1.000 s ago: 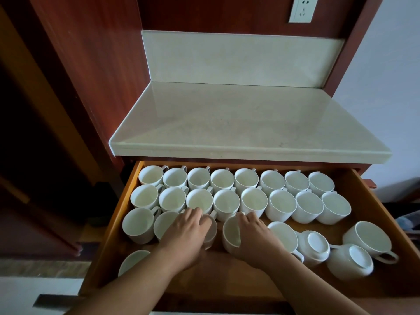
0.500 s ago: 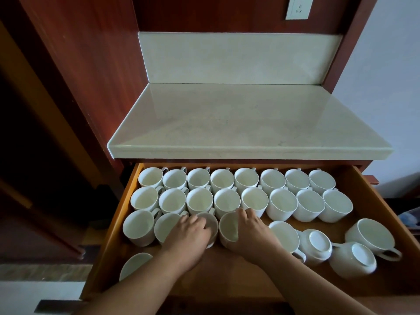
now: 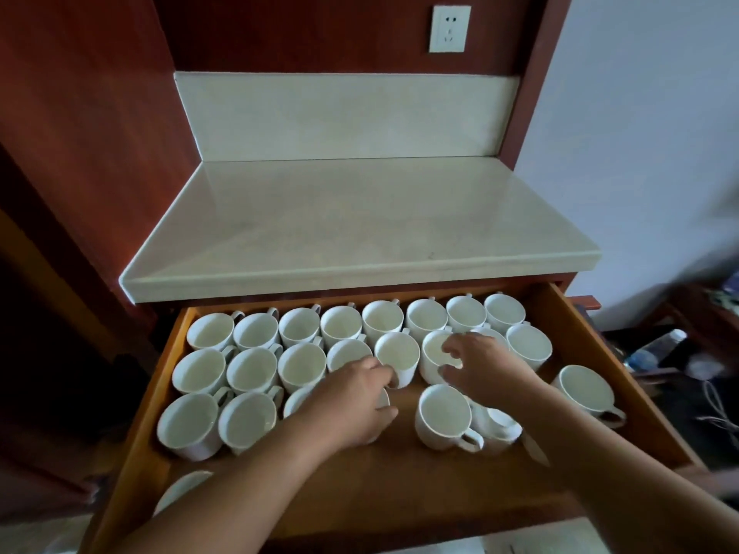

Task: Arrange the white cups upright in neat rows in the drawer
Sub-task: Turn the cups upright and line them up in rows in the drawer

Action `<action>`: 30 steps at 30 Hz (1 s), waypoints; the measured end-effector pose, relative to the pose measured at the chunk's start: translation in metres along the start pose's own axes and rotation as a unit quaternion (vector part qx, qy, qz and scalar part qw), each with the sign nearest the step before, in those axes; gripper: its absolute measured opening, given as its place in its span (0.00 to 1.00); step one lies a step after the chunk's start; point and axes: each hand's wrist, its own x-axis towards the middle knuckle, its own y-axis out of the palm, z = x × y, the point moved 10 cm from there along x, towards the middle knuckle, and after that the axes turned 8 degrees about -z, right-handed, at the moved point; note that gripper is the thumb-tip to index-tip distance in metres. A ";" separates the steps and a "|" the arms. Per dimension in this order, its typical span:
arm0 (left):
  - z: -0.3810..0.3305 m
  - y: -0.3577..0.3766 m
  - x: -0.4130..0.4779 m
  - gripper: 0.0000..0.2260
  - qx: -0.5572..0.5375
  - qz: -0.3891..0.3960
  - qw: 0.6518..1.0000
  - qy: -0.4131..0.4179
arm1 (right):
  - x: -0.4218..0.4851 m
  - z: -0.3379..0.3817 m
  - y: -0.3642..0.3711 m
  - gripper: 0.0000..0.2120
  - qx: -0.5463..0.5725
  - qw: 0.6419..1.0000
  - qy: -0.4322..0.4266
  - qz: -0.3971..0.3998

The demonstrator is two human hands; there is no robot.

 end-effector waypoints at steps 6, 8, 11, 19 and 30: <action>-0.062 0.064 0.020 0.35 0.022 0.100 0.993 0.059 | -0.016 -0.060 0.008 0.24 -0.065 0.992 -0.026 0.101; -0.074 0.078 0.025 0.36 0.046 0.108 0.992 0.055 | -0.024 -0.071 0.025 0.31 -0.084 0.982 -0.060 0.157; -0.085 0.090 0.032 0.39 0.081 0.110 0.990 0.031 | -0.029 -0.082 0.039 0.37 -0.091 0.973 -0.100 0.184; -0.084 0.094 0.037 0.31 0.088 0.078 0.993 -0.016 | -0.032 -0.083 0.057 0.31 -0.108 0.964 -0.204 0.133; -0.063 0.096 0.035 0.33 0.131 0.106 0.984 -0.060 | -0.008 -0.095 0.010 0.32 0.005 0.985 -0.109 0.135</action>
